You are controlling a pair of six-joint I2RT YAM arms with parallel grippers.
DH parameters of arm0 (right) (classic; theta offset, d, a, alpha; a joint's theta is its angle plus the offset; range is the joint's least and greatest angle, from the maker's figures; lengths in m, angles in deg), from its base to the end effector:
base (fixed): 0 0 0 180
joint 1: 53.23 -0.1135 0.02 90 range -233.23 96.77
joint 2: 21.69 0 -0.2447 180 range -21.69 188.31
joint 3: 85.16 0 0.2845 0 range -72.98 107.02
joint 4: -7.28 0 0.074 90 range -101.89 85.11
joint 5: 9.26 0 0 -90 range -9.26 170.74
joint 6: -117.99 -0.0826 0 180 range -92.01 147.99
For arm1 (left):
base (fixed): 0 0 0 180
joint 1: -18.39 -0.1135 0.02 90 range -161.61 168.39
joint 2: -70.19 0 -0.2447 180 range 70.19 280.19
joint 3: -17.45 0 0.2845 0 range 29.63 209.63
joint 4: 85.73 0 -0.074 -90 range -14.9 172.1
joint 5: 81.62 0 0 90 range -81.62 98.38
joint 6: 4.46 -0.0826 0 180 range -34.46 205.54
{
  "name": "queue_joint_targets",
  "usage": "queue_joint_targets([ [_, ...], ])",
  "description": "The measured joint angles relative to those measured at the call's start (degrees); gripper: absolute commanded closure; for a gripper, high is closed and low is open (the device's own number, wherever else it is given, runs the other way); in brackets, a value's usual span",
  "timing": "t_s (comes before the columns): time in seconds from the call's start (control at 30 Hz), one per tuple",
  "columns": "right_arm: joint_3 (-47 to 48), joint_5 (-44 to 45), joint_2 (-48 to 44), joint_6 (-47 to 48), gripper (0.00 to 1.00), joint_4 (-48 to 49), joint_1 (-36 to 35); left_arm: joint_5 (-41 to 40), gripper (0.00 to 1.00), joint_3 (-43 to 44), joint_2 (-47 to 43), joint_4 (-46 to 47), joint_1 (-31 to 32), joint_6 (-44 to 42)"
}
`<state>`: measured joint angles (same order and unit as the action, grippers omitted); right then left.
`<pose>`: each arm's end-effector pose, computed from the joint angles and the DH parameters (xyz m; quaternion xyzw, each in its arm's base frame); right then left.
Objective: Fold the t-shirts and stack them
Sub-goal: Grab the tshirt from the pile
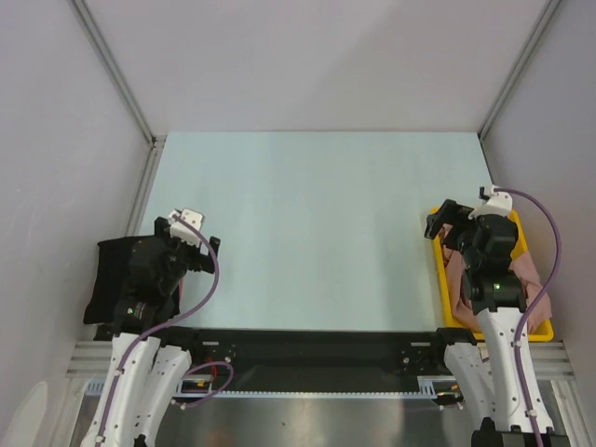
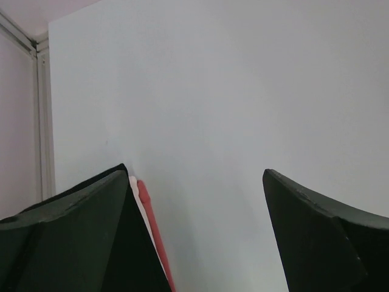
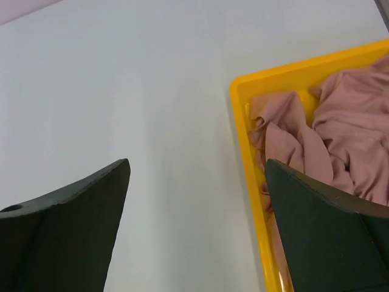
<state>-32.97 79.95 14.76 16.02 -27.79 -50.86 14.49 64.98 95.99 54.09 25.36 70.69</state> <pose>0.2446 -0.0090 0.2842 0.0979 0.8099 0.0540 0.5758 0.2094 -0.0345 0.2759 0.1839 0.7896 -0.0030 0.5854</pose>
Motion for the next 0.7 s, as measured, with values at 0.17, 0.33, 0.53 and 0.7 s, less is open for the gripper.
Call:
queue_joint_targets([
  [0.17,6.8,6.2,9.3,-4.2,0.0,-4.5,1.3,0.1,0.0,1.5,4.7,0.0,0.0,1.2],
  [0.33,13.1,7.7,23.4,-8.1,0.0,-8.6,12.0,4.1,0.0,3.3,6.4,-0.6,0.0,-1.9],
  [0.53,13.4,4.4,37.0,-8.9,0.08,-11.0,23.2,9.2,0.0,6.6,7.2,-3.6,0.0,-3.2],
  [0.7,13.4,2.7,42.4,-7.9,0.08,-11.6,22.1,10.6,0.0,8.1,7.7,-4.9,0.0,-3.3],
])
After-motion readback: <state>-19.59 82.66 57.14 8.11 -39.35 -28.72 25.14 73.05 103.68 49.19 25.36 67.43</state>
